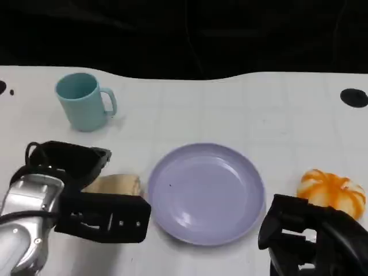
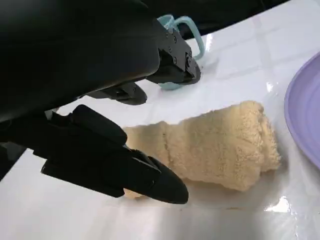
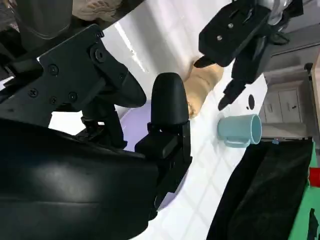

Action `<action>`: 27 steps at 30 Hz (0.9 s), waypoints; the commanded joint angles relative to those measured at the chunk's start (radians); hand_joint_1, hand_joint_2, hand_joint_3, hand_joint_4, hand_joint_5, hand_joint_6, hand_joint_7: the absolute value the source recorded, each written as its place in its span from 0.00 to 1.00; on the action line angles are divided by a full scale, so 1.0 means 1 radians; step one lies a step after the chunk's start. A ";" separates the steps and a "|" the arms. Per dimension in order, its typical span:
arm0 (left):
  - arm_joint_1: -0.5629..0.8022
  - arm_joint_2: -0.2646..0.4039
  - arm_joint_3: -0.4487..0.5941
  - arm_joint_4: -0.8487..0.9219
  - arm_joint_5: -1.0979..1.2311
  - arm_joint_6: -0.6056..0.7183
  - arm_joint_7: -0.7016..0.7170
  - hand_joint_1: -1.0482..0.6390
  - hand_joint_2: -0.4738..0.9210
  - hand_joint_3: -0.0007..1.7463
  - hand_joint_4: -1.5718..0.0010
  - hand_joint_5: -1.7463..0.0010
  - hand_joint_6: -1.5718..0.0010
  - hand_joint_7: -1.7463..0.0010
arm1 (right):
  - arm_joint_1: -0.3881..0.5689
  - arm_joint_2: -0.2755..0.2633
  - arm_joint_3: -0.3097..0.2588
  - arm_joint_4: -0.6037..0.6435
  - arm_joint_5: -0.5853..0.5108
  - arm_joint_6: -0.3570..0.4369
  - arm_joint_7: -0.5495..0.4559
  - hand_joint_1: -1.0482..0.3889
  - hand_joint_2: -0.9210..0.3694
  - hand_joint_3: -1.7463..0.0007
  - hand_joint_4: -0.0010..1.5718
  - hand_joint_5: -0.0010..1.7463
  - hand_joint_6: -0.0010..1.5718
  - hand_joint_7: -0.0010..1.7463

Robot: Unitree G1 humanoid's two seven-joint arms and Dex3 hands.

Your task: Grasp the towel on the left side of the plate with the left hand and place it into the plate.

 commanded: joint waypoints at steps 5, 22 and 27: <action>-0.044 -0.054 -0.035 0.225 -0.044 -0.008 0.114 0.25 0.99 0.00 0.73 0.98 0.81 0.99 | 0.003 -0.005 -0.002 -0.021 0.005 0.018 -0.011 0.66 0.34 0.25 0.47 1.00 0.42 0.88; 0.039 -0.055 0.027 0.366 -0.201 -0.202 0.626 0.43 1.00 0.16 0.51 0.01 0.62 0.22 | -0.003 -0.002 -0.009 -0.022 0.013 0.027 -0.010 0.67 0.33 0.26 0.47 1.00 0.42 0.89; 0.058 -0.073 0.070 0.334 -0.207 -0.189 0.781 0.48 1.00 0.12 0.47 0.00 0.65 0.06 | -0.003 -0.004 -0.006 -0.017 0.007 0.022 -0.010 0.66 0.34 0.26 0.48 1.00 0.42 0.89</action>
